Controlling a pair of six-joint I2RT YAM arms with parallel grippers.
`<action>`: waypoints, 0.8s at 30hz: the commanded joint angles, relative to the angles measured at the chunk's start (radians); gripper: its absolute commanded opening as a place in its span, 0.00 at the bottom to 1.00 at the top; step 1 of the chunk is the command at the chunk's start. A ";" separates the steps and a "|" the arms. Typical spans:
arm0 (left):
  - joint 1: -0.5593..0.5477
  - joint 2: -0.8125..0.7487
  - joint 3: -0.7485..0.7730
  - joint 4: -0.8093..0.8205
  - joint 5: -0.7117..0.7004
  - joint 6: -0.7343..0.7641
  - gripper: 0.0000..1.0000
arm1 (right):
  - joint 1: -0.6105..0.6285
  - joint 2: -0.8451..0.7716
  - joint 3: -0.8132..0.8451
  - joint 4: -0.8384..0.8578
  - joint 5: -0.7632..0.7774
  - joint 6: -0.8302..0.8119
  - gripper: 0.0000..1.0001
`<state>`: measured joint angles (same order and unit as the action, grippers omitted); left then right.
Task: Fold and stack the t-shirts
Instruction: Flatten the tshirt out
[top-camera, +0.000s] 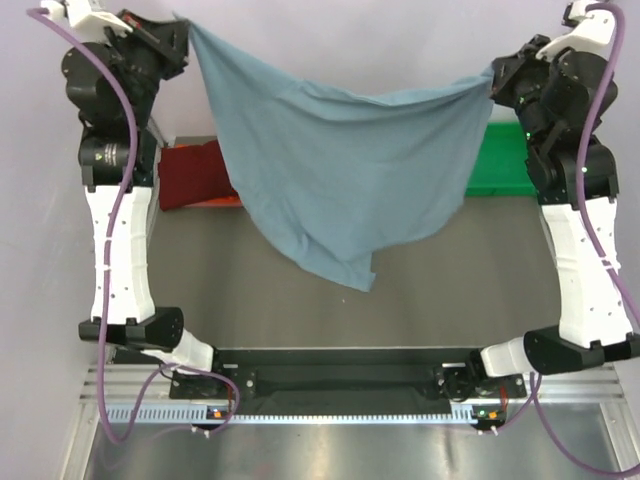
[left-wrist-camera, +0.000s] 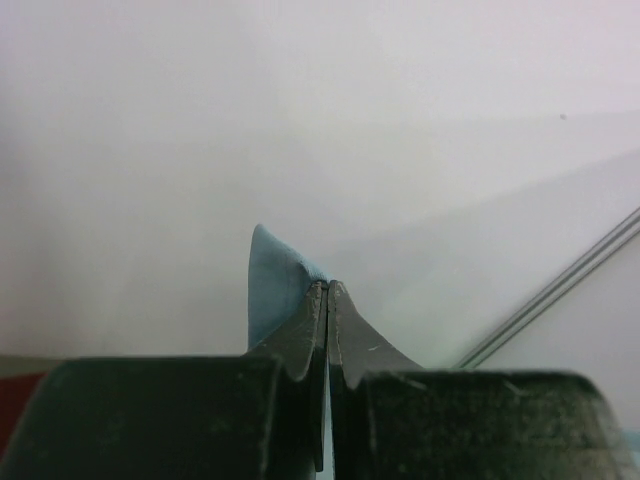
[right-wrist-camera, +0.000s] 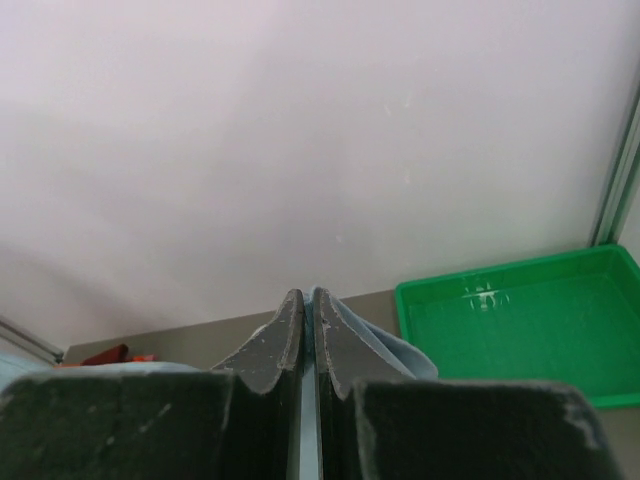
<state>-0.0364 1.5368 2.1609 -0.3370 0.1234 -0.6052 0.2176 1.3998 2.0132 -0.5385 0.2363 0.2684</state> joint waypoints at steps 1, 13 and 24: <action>0.003 -0.067 0.106 0.138 0.006 0.051 0.00 | -0.006 -0.085 0.084 0.107 -0.012 -0.014 0.00; 0.003 -0.436 -0.062 0.053 -0.062 0.091 0.00 | -0.007 -0.461 0.036 -0.118 0.012 0.041 0.00; 0.003 -0.623 -0.027 -0.019 -0.059 0.025 0.00 | -0.006 -0.662 0.093 -0.350 0.034 0.078 0.00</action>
<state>-0.0364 0.8837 2.1044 -0.3378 0.0887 -0.5598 0.2176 0.7078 2.0792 -0.7975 0.2432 0.3428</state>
